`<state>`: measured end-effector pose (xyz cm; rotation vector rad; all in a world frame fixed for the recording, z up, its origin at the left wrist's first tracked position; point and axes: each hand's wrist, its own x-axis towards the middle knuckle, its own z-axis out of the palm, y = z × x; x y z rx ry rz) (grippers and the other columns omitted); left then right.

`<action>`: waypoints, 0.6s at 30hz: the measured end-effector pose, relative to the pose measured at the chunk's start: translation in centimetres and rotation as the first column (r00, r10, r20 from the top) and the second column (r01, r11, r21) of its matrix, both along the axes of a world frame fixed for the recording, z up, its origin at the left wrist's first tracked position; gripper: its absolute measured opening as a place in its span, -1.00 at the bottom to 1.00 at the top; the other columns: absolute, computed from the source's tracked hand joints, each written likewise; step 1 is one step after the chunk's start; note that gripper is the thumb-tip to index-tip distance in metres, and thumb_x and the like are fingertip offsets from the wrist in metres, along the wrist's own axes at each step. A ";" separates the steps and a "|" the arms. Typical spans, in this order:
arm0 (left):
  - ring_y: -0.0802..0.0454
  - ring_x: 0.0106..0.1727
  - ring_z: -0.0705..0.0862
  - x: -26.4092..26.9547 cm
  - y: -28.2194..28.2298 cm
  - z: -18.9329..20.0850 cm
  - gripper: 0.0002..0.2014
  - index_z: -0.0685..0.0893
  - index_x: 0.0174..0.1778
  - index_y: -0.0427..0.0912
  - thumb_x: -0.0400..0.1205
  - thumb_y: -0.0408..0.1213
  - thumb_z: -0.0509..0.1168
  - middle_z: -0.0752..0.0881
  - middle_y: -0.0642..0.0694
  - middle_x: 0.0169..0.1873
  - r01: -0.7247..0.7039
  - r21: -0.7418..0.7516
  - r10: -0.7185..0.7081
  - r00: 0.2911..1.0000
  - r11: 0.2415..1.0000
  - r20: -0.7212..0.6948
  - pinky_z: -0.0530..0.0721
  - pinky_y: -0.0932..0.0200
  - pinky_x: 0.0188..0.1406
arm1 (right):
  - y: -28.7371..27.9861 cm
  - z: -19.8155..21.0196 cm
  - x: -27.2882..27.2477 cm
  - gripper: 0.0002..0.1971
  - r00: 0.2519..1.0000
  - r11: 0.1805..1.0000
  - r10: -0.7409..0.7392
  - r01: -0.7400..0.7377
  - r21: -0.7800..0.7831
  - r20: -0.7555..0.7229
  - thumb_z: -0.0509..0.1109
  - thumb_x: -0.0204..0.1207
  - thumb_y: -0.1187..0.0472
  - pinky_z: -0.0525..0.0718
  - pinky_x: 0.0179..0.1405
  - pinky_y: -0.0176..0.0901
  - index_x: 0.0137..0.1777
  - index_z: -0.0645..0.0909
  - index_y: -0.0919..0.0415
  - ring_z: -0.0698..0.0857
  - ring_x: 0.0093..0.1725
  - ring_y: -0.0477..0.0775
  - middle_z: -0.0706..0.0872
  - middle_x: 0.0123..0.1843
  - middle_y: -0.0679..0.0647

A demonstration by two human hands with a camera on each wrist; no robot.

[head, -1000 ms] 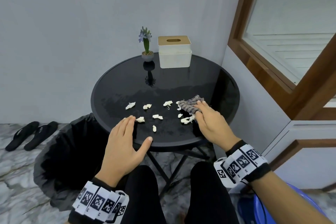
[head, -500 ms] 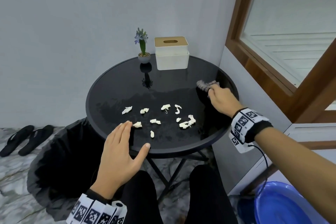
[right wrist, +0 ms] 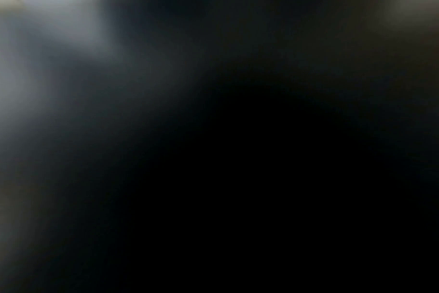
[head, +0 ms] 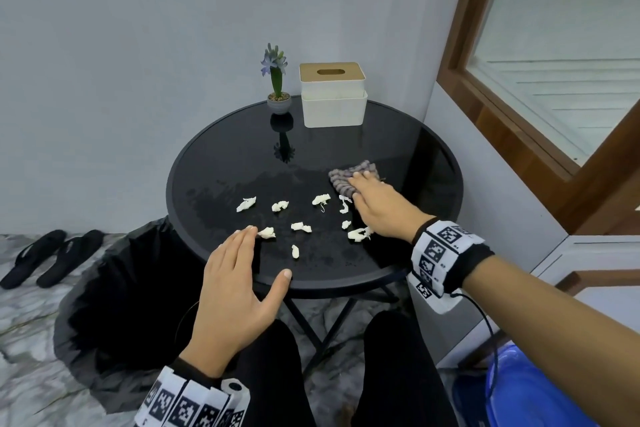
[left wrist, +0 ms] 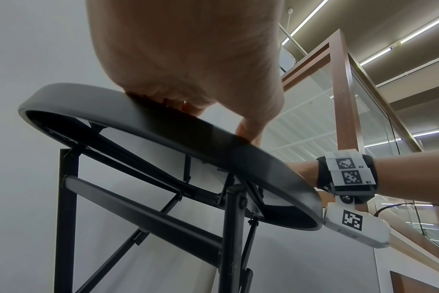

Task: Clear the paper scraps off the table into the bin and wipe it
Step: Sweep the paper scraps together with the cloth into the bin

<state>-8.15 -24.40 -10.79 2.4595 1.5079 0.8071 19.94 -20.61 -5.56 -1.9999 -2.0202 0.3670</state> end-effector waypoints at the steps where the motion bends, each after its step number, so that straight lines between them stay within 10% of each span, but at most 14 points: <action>1: -0.03 0.63 0.31 -0.1 0.0 0.0 -0.17 0.37 0.62 -0.25 0.55 0.28 0.15 0.45 -0.10 0.57 0.001 -0.002 -0.001 1.000 1.000 0.001 0.14 0.08 0.63 | 0.1 -0.1 -0.6 -0.56 1.000 1.000 0.014 -0.014 -0.004 -0.012 0.01 0.73 0.22 0.11 0.53 -0.07 0.57 0.27 0.34 0.17 0.65 0.21 0.25 0.65 0.27; 7: -0.02 0.64 0.30 -0.3 0.1 0.0 -0.15 0.35 0.63 -0.24 0.55 0.30 0.15 0.44 -0.10 0.58 0.011 -0.008 -0.011 1.000 1.000 0.000 0.21 -0.01 0.63 | 0.3 0.4 -2.3 -0.70 0.956 1.000 -0.028 0.028 -0.004 -0.293 0.01 0.70 0.13 0.61 -0.06 0.02 0.25 0.53 0.14 0.69 -0.05 0.28 0.73 0.03 0.24; 12: -0.02 0.63 0.32 -0.4 0.0 0.1 -0.16 0.37 0.61 -0.24 0.55 0.30 0.15 0.46 -0.09 0.56 0.006 0.001 -0.006 1.000 1.000 0.013 0.20 0.05 0.62 | -0.7 2.1 -0.1 -0.74 0.873 0.953 -0.167 0.263 0.153 -0.458 0.12 0.67 0.12 0.53 0.01 -0.20 0.16 0.63 0.03 0.69 0.01 0.02 0.76 0.00 0.02; 16: -0.05 0.61 0.36 -0.2 -0.1 0.1 -0.17 0.39 0.60 -0.27 0.56 0.29 0.16 0.49 -0.12 0.54 0.013 0.010 -0.013 1.000 1.000 0.005 0.23 0.02 0.61 | -3.5 3.3 2.9 -0.74 0.915 0.919 -0.163 0.276 0.280 -0.368 0.11 0.71 0.13 0.49 -0.30 -0.50 0.25 0.58 0.11 0.66 -0.19 -0.06 0.72 -0.07 0.05; 18: -0.06 0.60 0.37 -0.2 -0.1 0.0 -0.18 0.39 0.59 -0.28 0.57 0.28 0.16 0.49 -0.12 0.54 0.015 0.013 -0.015 1.000 1.000 0.001 0.24 0.02 0.61 | -4.8 2.7 3.7 -0.74 0.952 0.939 -0.156 0.226 0.259 -0.264 0.10 0.71 0.13 0.61 -0.28 -0.25 0.27 0.55 0.13 0.68 -0.26 -0.01 0.74 -0.14 0.11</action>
